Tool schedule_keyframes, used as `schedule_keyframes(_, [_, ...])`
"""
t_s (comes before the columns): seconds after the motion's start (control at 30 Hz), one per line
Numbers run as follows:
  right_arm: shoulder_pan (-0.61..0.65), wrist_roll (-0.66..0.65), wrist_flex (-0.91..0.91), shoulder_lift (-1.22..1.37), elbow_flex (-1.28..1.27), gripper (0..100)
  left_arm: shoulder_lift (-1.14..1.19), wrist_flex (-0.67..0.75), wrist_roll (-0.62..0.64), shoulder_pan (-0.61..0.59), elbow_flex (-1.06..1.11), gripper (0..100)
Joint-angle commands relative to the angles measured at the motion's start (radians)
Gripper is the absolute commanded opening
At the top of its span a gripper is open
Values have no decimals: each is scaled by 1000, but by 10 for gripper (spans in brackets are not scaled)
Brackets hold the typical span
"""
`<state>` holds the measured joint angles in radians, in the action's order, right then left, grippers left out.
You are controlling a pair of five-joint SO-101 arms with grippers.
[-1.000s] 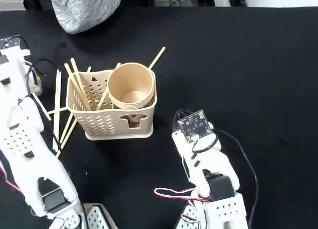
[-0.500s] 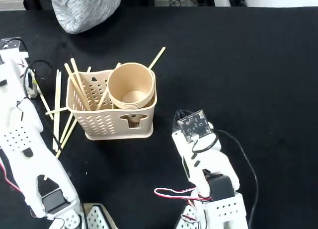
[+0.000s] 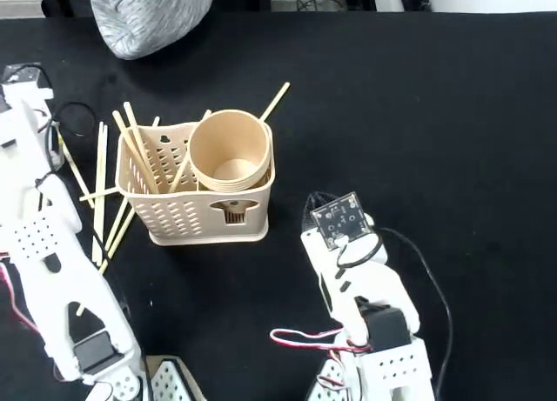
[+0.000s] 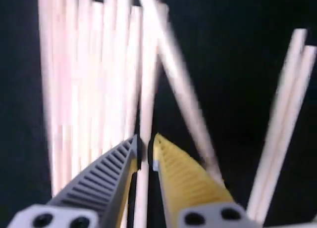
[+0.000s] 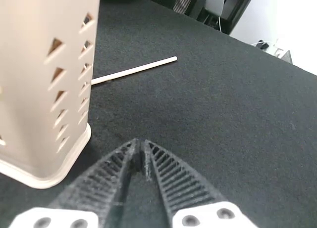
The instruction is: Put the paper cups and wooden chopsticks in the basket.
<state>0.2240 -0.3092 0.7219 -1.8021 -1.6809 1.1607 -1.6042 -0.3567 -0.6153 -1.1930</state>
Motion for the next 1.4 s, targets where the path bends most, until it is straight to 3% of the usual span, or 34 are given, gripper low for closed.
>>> schedule_keyframes(0.0, [-12, -12, -5, -88, 2, 16, 2, -81, 2, 15, -97, 35])
schedule_keyframes(0.2, [-12, -12, -5, -88, 2, 16, -5, -150, 5, 54, -174, 29])
schedule_keyframes(0.63, [-12, -12, -5, -88, 2, 16, -8, -155, 60, 45, -199, 29])
schedule_keyframes(1.37, [-12, -12, -3, -88, 2, 16, 91, -61, -9, -4, -206, 33])
